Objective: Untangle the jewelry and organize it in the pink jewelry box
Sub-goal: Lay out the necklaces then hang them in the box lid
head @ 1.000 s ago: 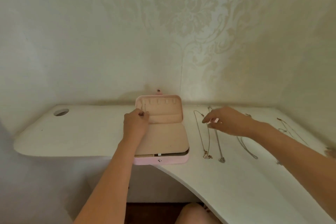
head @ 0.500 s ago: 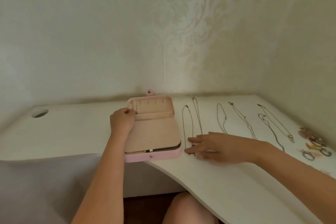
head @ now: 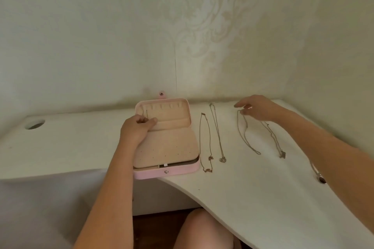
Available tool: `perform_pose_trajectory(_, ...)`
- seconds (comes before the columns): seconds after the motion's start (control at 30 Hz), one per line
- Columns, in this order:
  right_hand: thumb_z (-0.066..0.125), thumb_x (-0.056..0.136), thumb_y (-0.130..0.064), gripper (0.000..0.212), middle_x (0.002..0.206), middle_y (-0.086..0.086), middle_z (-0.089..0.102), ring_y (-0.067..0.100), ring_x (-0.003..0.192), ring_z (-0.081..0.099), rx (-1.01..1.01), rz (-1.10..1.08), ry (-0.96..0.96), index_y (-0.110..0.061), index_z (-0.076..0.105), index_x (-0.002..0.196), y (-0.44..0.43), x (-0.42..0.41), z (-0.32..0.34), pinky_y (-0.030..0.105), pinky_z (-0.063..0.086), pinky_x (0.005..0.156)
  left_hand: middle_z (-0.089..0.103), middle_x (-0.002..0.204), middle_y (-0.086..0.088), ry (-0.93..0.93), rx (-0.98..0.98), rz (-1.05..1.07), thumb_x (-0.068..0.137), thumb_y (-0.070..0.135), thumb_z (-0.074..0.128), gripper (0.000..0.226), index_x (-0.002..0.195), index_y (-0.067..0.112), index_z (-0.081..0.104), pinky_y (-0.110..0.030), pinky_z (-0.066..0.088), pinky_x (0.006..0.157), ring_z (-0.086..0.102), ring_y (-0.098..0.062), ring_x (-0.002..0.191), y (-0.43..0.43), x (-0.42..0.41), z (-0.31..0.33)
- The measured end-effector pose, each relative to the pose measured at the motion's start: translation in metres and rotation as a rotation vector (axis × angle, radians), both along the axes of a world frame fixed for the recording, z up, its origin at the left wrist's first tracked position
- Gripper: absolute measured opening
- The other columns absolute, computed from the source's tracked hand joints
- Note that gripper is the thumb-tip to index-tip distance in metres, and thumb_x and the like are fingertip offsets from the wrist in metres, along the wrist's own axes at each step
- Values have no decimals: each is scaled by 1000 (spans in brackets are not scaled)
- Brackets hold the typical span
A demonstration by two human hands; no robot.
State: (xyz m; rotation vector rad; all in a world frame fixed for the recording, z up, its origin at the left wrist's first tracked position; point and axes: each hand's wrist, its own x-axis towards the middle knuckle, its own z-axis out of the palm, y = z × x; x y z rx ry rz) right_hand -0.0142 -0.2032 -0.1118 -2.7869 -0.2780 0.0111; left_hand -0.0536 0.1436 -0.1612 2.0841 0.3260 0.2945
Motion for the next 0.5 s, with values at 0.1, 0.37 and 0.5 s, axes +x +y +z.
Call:
perform_pose_trajectory(0.1,59,92,-18,42,140,6,48,22,124,48,-124,-78,69,-11,52,133,-7,30,-11,28,34,101,47,63,3,-78,-42,55,87,32,65,35,62,16,47,-27,31,54,42,-19,64,-7,0,1)
perform_pose_trajectory(0.37,57,92,-17,27,112,17,66,30,103,60,-119,-150,58,4,67,105,-1,65,-29,30,44,84,52,66,2,-184,-56,138,88,29,62,28,70,10,55,-30,33,59,47,-20,67,-22,0,1)
perform_pose_trajectory(0.5,45,96,-11,30,109,23,64,32,98,60,-59,-165,77,10,63,103,4,64,-35,36,45,82,56,68,4,-204,-51,130,88,29,63,25,75,8,62,-21,35,57,50,-18,70,-20,-3,1)
